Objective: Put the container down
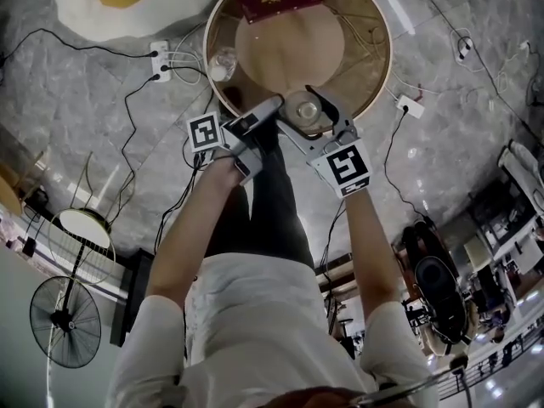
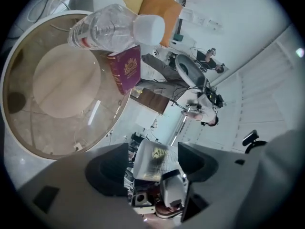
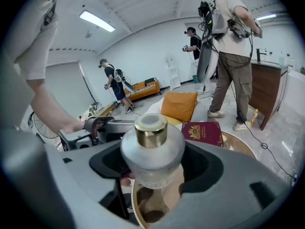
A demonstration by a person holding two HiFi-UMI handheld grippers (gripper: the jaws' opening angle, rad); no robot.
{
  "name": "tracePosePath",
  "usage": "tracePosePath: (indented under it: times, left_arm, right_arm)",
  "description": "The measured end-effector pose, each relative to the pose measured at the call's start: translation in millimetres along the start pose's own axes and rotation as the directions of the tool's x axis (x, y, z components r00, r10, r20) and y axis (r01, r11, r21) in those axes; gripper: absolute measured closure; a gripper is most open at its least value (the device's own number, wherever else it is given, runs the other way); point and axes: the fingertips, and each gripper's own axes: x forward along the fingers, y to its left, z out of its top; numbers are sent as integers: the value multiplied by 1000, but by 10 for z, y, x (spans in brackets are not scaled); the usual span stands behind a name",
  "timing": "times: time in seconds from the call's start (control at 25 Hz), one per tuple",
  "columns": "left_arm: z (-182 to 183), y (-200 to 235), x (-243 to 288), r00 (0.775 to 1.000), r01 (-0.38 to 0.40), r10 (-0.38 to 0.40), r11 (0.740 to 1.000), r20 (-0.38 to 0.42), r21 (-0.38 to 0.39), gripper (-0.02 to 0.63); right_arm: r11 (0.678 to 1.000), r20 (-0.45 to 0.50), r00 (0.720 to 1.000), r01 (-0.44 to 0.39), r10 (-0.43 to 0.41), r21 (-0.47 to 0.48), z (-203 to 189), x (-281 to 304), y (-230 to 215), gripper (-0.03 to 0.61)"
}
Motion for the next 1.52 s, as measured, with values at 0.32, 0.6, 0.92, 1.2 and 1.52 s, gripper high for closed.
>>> tracePosePath:
  times: [0.32, 0.6, 0.92, 1.2, 1.52]
  left_arm:
    - [233, 483, -97, 999, -53, 53, 999, -1, 12, 305]
    - [443, 866, -210, 997, -70, 69, 998, 23, 6, 340]
    - [529, 1186, -325, 994, -103, 103, 995, 22, 5, 407]
    - [612, 1376, -360, 990, -141, 141, 990, 3, 24, 420]
    - [650, 1541, -400, 985, -171, 171, 985, 1, 34, 452]
  right_arm:
    - [998, -8, 998, 58, -58, 27, -406, 357, -319, 242]
    - [991, -30, 992, 126, -124, 40, -828, 669, -608, 242]
    - [985, -41, 986, 166, -164, 55, -1183, 971, -790, 242]
    - [973, -54, 973, 225, -223, 50, -1426, 1173, -959, 242]
    - [973, -59, 973, 225, -222, 50, -1548, 1406, -1046, 242]
